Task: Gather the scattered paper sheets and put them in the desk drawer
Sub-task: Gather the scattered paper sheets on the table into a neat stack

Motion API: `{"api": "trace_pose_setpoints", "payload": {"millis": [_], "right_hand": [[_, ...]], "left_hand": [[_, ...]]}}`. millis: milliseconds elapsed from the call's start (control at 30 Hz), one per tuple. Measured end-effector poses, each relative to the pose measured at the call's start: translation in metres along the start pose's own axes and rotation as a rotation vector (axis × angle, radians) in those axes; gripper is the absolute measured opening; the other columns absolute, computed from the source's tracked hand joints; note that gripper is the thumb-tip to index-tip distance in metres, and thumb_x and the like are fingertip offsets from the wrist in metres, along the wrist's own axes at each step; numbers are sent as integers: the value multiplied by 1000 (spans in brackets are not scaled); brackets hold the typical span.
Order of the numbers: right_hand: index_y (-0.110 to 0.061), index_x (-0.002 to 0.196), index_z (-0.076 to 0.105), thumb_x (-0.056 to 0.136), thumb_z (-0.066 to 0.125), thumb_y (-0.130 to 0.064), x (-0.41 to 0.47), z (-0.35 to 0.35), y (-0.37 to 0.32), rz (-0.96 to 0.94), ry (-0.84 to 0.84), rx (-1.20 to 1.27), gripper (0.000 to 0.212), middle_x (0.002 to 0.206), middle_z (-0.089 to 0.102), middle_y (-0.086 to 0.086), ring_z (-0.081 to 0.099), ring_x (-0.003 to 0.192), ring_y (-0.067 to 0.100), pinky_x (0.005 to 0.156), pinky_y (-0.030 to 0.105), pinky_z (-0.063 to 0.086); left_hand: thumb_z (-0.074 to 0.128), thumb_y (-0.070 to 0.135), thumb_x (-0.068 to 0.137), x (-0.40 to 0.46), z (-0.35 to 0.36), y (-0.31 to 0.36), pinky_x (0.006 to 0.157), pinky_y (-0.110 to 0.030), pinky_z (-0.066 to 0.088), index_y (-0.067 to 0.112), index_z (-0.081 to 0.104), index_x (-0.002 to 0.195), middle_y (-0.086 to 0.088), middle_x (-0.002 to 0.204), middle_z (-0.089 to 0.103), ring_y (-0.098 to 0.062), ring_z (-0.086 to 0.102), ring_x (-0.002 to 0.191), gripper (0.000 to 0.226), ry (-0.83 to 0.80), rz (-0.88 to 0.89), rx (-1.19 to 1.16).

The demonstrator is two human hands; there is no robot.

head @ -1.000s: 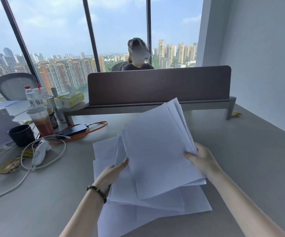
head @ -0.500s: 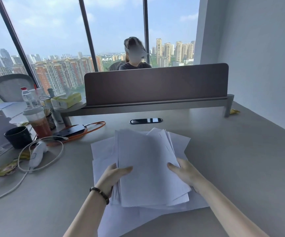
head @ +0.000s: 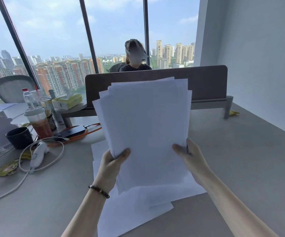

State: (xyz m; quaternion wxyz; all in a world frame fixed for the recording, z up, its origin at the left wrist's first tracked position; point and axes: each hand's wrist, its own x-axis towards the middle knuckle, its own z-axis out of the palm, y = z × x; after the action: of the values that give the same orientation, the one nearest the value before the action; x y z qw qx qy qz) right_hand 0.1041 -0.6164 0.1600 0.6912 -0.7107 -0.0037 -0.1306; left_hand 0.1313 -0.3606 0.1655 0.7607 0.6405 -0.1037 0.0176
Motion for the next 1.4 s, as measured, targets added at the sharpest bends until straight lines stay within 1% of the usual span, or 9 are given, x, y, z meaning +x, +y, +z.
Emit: {"api": "trace_pose_setpoints", "payload": {"millis": [100,267,400,633,733,1000,1167,1300,1400], "right_hand": [[-21,121,66,99,61,-9,-7,1,-14,-70,12,49,25,115,77,-1,72,109,20,99,51,54],[-16,128,62,101,58,-11,-12,2,-35,-193,32,123,28,123,73,1,68,116,19,101,43,54],[-24,128,60,103,54,-13,-10,10,-50,-261,7,120,28,124,71,-6,66,119,12,100,32,54],[-23,121,61,105,52,-17,-11,27,-55,-281,54,155,19,119,72,-1,68,114,21,97,45,54],[-28,124,60,106,50,-20,-11,22,-52,-314,37,109,22,123,71,-2,65,120,22,104,48,50],[-35,137,57,102,52,-42,-17,19,5,-72,-59,116,36,137,65,-9,57,132,15,114,50,40],[-48,120,62,102,46,-51,-8,24,4,9,-122,50,24,132,66,-18,57,129,5,110,41,44],[-7,118,57,103,27,-55,-2,14,9,48,-98,-287,59,126,62,11,56,124,28,101,40,46],[-14,125,58,100,37,-55,1,0,19,117,-73,-845,53,135,58,9,54,125,28,100,42,41]], "left_hand": [[76,14,84,-3,0,12,90,-42,56,13,78,102,-9,107,77,-25,72,100,19,-12,43,-5],[90,45,58,-5,-6,23,97,-50,52,10,78,103,-16,112,75,-35,70,107,58,-103,-1,-19],[81,30,71,-5,1,28,99,-53,51,13,79,100,-15,109,76,-36,69,108,34,-44,32,-42],[81,20,80,-4,18,30,96,-50,52,16,80,94,-8,102,77,-28,70,101,15,76,125,-81],[79,32,75,-4,13,30,91,-47,54,14,79,96,-10,103,77,-30,70,100,28,62,140,-85],[77,15,83,-15,13,-9,83,-24,57,22,80,93,2,100,79,-11,71,95,13,46,40,37],[76,36,84,-5,6,-5,69,-32,49,23,80,82,-1,82,71,-19,62,77,13,141,-7,139],[67,26,93,0,-12,-7,67,-22,54,17,76,94,7,83,77,-15,70,83,12,183,-128,112],[68,30,92,-2,-36,-11,84,-35,57,12,74,107,-3,101,78,-21,71,96,24,220,-270,57]]}}
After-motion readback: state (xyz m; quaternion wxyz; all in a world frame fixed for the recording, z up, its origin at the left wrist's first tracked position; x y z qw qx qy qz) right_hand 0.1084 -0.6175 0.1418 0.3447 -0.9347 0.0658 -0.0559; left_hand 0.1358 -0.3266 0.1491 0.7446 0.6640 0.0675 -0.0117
